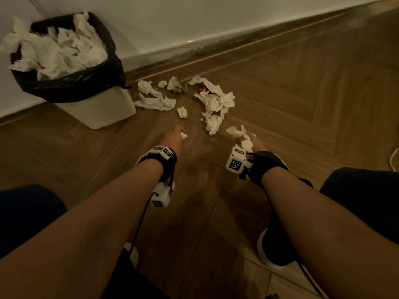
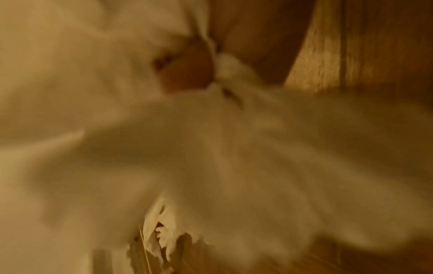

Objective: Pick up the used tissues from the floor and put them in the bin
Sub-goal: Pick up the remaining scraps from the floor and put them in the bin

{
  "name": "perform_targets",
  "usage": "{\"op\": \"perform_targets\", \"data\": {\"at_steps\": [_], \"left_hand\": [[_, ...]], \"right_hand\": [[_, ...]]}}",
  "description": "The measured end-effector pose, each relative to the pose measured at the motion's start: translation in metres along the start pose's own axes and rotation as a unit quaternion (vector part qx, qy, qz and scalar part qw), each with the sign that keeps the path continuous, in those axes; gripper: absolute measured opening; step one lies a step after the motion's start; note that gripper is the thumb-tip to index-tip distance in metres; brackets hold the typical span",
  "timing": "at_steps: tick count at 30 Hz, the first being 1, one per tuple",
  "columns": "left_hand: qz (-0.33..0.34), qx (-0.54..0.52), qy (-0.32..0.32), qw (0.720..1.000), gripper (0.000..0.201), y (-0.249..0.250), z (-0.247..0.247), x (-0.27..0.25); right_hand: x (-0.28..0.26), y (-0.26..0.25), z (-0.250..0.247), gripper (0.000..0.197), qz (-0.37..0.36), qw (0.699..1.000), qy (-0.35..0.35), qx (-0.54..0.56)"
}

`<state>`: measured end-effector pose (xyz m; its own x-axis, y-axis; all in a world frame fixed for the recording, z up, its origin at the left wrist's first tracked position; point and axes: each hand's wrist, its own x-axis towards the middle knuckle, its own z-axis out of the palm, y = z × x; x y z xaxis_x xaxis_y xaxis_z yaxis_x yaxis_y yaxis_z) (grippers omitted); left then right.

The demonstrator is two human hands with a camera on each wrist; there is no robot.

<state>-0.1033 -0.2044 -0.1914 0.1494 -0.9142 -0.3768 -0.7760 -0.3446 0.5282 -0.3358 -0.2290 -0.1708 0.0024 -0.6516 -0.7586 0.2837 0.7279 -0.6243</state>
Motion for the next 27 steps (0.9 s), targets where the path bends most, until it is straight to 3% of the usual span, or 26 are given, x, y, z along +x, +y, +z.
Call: {"op": "perform_targets", "data": {"at_steps": [4,6,9,11,13,14,16,19,23,27], "left_hand": [[-0.004,-0.012,0.002,1.000,0.030,0.000,0.000,-0.003],[-0.002,-0.025,-0.007,1.000,0.032,-0.003,0.000,-0.003],[0.008,-0.009,-0.006,1.000,0.034,-0.006,0.000,-0.004],[0.019,0.011,0.005,1.000,0.027,-0.007,0.001,-0.003],[0.024,0.017,0.020,0.999,0.017,-0.004,0.000,-0.003],[0.036,0.035,0.032,0.998,0.022,-0.002,0.000,-0.004],[0.038,0.062,0.041,0.996,0.043,0.003,-0.002,-0.007],[0.014,0.103,0.062,0.993,0.038,0.011,-0.007,-0.011],[0.008,0.127,0.105,0.986,0.030,0.020,-0.018,-0.016],[0.030,0.075,0.125,0.989,0.052,0.024,-0.037,-0.020]], "right_hand": [[0.007,0.002,0.004,0.057,0.004,0.999,-0.044,-0.006],[0.007,0.005,0.006,0.072,0.024,0.995,-0.058,0.073],[0.006,0.007,0.011,0.056,0.051,0.979,-0.021,0.197],[0.005,0.006,0.016,0.045,0.059,0.974,0.002,0.218],[-0.001,0.004,0.023,0.042,0.073,0.969,-0.016,0.235],[-0.005,0.003,0.026,0.039,0.079,0.967,-0.036,0.240],[-0.013,0.002,0.031,0.040,0.082,0.968,-0.082,0.225],[-0.024,-0.001,0.037,0.059,0.064,0.980,-0.127,0.140],[-0.030,-0.004,0.051,0.048,0.023,0.988,-0.111,0.102],[-0.046,-0.010,0.071,0.033,0.067,0.990,-0.114,0.052]]}}
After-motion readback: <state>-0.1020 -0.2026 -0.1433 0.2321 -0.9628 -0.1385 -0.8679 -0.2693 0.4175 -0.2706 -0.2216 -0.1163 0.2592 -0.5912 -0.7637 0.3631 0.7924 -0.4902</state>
